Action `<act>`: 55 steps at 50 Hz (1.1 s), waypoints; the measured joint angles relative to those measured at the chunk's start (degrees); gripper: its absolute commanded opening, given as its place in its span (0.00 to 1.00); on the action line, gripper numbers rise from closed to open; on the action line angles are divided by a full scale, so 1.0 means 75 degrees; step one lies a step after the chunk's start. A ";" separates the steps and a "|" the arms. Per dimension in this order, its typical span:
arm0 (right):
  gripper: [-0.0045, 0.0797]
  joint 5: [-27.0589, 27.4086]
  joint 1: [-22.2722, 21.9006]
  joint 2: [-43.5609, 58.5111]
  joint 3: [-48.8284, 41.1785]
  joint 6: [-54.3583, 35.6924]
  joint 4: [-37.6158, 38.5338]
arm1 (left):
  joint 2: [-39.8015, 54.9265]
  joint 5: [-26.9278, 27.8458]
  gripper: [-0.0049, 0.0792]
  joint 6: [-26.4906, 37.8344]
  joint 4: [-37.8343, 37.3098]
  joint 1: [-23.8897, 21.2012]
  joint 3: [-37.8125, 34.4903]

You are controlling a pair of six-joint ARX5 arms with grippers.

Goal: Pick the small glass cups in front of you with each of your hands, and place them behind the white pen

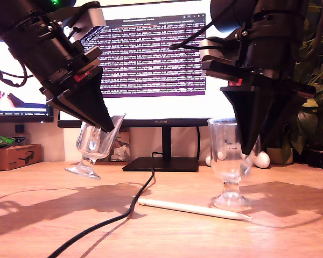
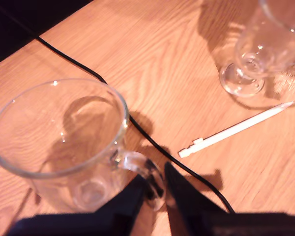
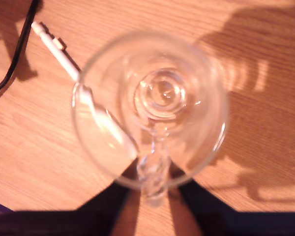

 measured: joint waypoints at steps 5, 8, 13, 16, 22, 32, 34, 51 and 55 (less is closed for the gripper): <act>0.27 0.0000 0.0000 0.0000 0.0000 0.0000 -0.0047 | -0.0003 0.0000 0.03 0.0000 0.0003 0.0000 0.0000; 0.27 -0.0003 0.0003 0.0000 0.0000 0.0000 -0.0070 | -0.0003 0.0000 0.03 0.0000 0.0050 0.0000 0.0000; 0.31 -0.0070 0.0000 0.0000 0.0000 0.0000 -0.0099 | 0.0000 0.0131 0.03 -0.0003 0.0291 0.0000 0.0000; 0.33 -0.0248 0.0000 0.0000 0.0000 0.0000 -0.0143 | 0.0000 0.0265 0.03 0.0000 0.0408 -0.0003 0.0000; 0.36 -0.0606 0.0000 0.0000 0.0000 -0.0012 -0.0219 | -0.0003 0.0428 0.03 0.0000 0.0405 -0.0029 0.0000; 0.36 -0.1003 0.0003 0.0000 0.0000 -0.0061 -0.0224 | 0.0000 0.0804 0.03 0.0000 0.0519 -0.0047 0.0000; 0.36 -0.1005 0.0003 -0.0003 0.0000 -0.0061 -0.0227 | 0.0000 0.0892 0.03 -0.0003 0.0580 -0.0050 0.0000; 0.41 -0.1000 -0.0172 -0.0391 0.0000 -0.0061 -0.0230 | 0.0000 0.1291 0.03 -0.0009 0.0825 -0.0315 0.0000; 0.42 -0.0997 -0.0318 -0.0571 0.0003 -0.0061 -0.0233 | -0.0003 0.1343 0.03 -0.0009 0.0825 -0.0367 0.0000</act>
